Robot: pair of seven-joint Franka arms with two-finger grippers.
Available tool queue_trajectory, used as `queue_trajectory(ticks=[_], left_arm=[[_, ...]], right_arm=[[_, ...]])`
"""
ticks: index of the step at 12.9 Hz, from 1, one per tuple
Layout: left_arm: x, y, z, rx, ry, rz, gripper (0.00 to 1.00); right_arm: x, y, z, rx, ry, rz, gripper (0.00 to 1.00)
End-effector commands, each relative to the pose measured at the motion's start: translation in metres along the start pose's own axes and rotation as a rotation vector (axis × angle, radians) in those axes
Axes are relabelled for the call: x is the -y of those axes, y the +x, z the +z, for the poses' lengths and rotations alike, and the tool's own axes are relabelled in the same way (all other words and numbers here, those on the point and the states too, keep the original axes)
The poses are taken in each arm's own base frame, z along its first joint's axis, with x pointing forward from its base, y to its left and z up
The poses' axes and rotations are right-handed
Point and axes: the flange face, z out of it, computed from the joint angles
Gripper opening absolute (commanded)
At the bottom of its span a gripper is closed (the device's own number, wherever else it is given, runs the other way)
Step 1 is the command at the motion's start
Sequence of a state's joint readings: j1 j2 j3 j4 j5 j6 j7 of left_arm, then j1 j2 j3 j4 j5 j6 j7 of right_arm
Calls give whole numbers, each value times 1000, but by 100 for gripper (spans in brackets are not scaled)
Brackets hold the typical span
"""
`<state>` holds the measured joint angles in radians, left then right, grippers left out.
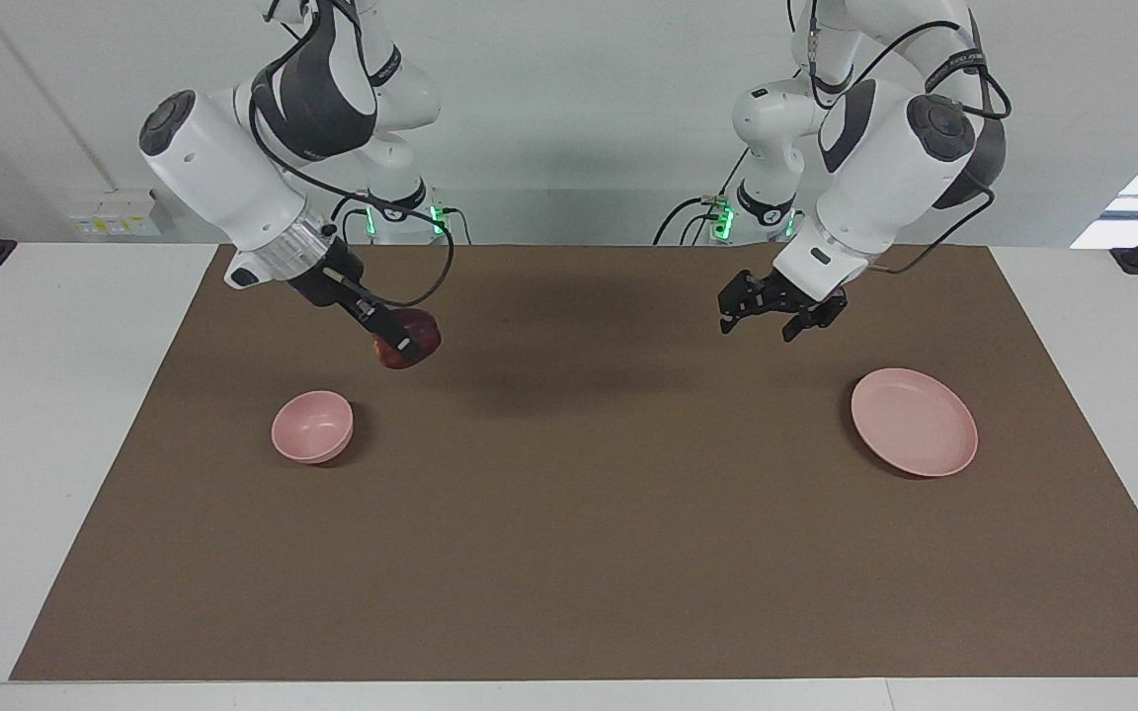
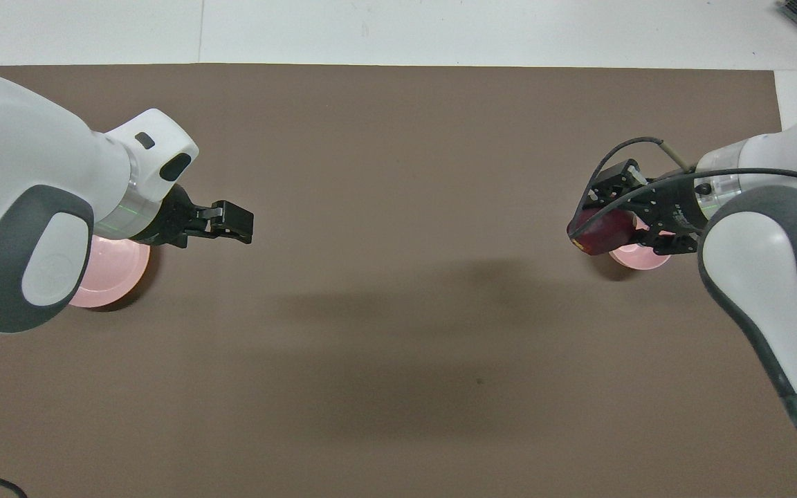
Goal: Move apple from plate to bowl
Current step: 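Open the left gripper and withdraw while the right gripper carries the apple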
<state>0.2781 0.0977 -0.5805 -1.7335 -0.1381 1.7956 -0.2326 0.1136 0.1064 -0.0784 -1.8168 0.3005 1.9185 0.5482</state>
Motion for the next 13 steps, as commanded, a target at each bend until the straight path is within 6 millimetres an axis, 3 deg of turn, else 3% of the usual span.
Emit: queue_trajectory(ticks=[1, 6, 7, 9, 10, 13], left_arm=[[11, -4, -8, -7, 65, -2, 100], [18, 1, -28, -56, 137, 34, 100], [19, 2, -34, -61, 135, 31, 100], [40, 7, -51, -76, 193, 14, 100], [38, 6, -58, -78, 206, 45, 100], [57, 8, -75, -79, 216, 60, 100]], right_arm=[[-20, 18, 10, -40, -107, -199, 0], [-56, 57, 31, -83, -253, -449, 0], [-55, 62, 35, -104, -257, -469, 0], [-56, 65, 49, -94, -270, -467, 0], [-58, 67, 53, -98, -283, -476, 0], [-59, 71, 57, -114, -293, -488, 0]])
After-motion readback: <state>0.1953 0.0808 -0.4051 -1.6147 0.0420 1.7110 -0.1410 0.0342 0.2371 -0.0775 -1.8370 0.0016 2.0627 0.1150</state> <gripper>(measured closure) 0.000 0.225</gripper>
